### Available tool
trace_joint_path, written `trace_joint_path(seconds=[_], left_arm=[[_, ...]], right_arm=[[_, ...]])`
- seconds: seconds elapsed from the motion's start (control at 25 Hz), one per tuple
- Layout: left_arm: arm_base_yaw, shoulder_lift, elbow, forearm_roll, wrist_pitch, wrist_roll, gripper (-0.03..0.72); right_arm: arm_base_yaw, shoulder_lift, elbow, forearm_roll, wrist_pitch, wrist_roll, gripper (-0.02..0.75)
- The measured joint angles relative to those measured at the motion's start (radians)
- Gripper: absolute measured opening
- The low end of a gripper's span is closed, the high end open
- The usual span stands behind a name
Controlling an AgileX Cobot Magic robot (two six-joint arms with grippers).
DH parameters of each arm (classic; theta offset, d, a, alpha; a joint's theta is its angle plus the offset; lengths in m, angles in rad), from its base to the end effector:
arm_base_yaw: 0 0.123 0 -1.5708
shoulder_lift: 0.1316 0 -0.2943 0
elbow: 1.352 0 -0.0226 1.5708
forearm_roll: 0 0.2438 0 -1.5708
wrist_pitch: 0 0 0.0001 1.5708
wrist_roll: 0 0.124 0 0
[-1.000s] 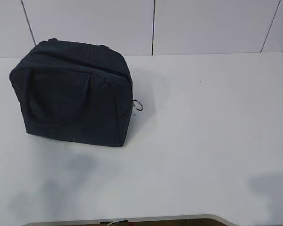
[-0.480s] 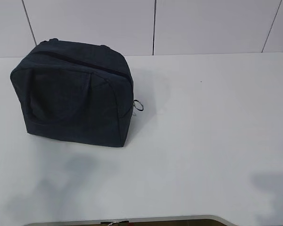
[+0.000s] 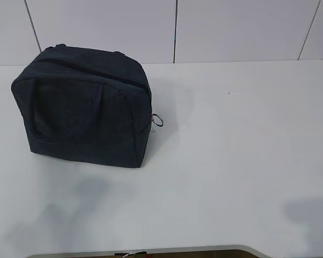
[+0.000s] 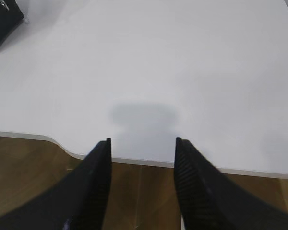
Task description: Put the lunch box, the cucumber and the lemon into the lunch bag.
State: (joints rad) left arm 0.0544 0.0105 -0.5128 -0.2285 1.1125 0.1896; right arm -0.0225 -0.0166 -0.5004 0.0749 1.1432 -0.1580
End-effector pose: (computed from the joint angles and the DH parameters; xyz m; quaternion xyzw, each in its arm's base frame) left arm 0.0059 -0.0249 0.2594 0.0656 0.8578 -0.0524 0.5071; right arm 0.0018 0.0084 0.2504 -0.0621 0.8670 -0.0073 0.4943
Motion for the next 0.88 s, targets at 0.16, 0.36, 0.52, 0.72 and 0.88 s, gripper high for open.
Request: trace_joint_path(seconds=[0.16,0.36,0.52,0.72,0.88], left_arm=[[-0.007,0.0,0.0,0.0,0.0,0.0,0.365],[-0.047,0.0,0.0,0.0,0.0,0.0,0.365],[-0.048,0.0,0.0,0.0,0.0,0.0,0.365],[-0.048,0.0,0.002,0.0,0.0,0.0,0.365],[-0.048,0.0,0.002,0.0,0.0,0.0,0.365]], right_arm=[[0.001,0.0,0.0,0.0,0.0,0.0,0.354],[0.002,0.0,0.0,0.0,0.0,0.0,0.354],[0.002,0.0,0.0,0.0,0.0,0.0,0.354],[0.002,0.0,0.0,0.0,0.0,0.0,0.354],[0.002,0.0,0.0,0.0,0.0,0.0,0.354]])
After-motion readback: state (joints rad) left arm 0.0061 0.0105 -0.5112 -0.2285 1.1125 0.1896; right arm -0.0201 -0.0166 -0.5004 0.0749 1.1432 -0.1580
